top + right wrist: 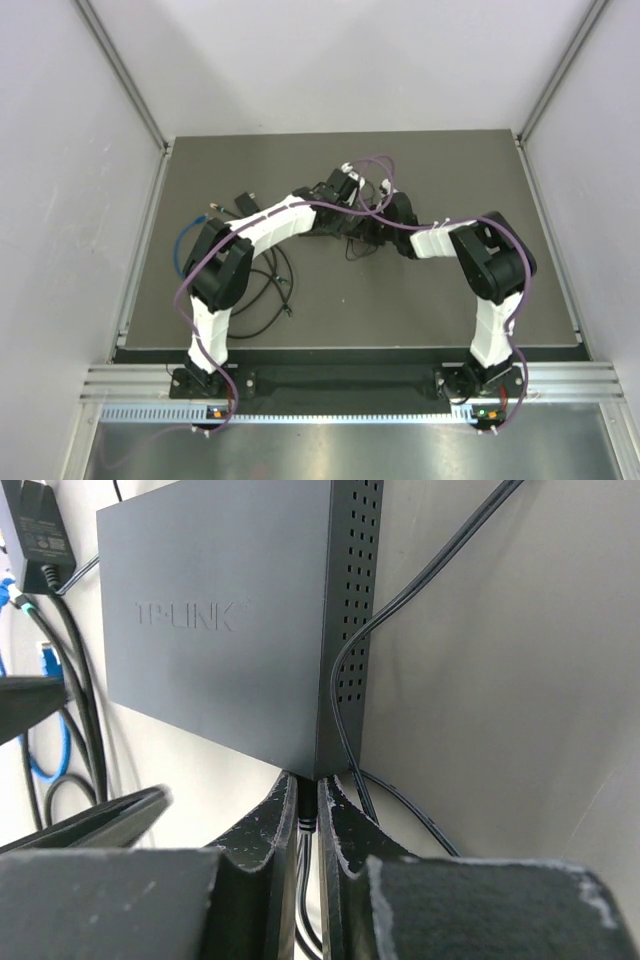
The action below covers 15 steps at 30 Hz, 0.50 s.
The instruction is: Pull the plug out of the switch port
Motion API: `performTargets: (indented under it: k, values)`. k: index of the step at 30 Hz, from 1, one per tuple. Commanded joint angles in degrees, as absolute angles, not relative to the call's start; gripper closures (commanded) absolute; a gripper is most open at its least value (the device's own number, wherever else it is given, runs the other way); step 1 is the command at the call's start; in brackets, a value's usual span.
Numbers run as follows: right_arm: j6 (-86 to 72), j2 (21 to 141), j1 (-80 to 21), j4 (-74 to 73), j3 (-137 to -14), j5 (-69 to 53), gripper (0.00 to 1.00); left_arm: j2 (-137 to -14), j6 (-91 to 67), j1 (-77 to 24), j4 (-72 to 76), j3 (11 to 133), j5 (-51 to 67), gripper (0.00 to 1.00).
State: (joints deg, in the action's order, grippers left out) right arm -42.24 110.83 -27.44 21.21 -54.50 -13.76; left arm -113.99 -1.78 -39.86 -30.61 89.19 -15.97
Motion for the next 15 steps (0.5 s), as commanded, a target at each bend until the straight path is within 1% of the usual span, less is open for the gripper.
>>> performTargets:
  k: [1,5,8,15]
  values:
    - [-41.8,112.1,-26.5,21.9,-54.1,-15.2,1.00,-116.4,1.8,-40.5,-26.3,89.2,-16.6,0.32]
    - [-43.1,111.9,-25.9,22.8,-53.1,-16.9,1.00,-116.7,2.6,-40.4,-23.8,88.2,-15.7,0.32]
    - [-44.1,112.3,-25.1,24.1,-52.2,-18.3,1.00,-116.1,2.4,-40.0,-20.6,85.0,-14.8,0.32]
    - [-45.3,114.0,-24.3,25.0,-52.9,-21.4,1.00,-117.1,1.4,-39.7,-17.4,82.5,-14.1,0.32]
